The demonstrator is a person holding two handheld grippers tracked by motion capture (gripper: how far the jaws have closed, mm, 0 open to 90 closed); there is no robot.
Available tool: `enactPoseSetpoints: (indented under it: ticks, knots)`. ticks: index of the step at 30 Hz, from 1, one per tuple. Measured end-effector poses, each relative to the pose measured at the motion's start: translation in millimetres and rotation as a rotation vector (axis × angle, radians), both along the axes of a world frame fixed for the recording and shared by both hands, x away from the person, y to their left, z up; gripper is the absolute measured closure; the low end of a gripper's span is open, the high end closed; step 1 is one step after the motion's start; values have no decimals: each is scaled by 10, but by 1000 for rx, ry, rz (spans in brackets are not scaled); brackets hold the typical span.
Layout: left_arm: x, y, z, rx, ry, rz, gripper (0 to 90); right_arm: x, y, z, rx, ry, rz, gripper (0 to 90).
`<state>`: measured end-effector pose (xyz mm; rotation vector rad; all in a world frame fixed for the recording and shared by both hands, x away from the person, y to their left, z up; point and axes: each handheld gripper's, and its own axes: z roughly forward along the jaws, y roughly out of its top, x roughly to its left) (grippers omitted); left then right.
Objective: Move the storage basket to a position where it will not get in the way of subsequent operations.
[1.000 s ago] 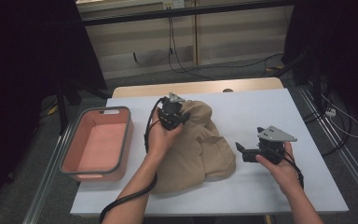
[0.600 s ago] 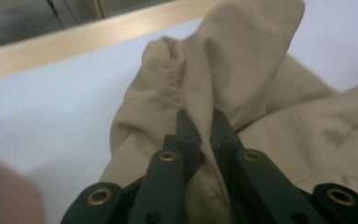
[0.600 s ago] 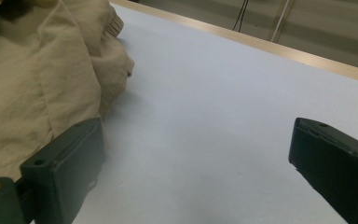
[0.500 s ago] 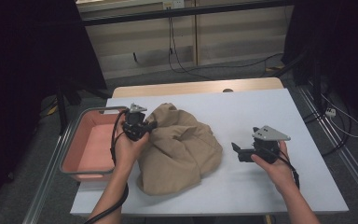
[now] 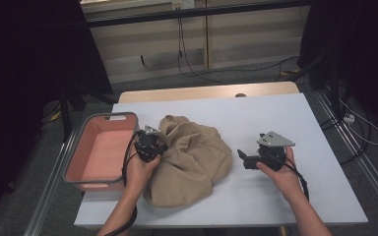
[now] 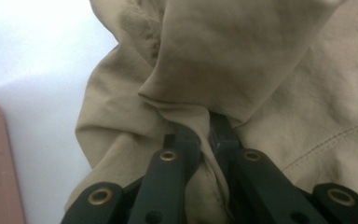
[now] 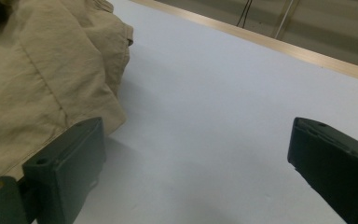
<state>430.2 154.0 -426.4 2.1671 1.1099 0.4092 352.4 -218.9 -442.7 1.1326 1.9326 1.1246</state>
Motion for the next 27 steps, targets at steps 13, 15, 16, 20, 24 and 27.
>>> enactPoseSetpoints:
  ticks: [13,15,16,20,24,27]
  knots:
    - [-25,-31,-50,-13,3,-10,855,43,349,-16,78,55,128,667]
    - [-24,-25,-44,-17,7,-8,852,35,382,-21,72,59,140,726]
    - [-23,-22,-41,-20,8,-10,851,30,413,-27,68,61,160,748]
    - [-10,-3,1,-61,-19,10,765,8,535,-55,71,84,203,859]
    - [11,30,120,-106,-41,21,499,-29,685,-100,60,112,260,900]
    - [72,42,246,-193,-87,27,269,-75,832,-158,45,142,315,900]
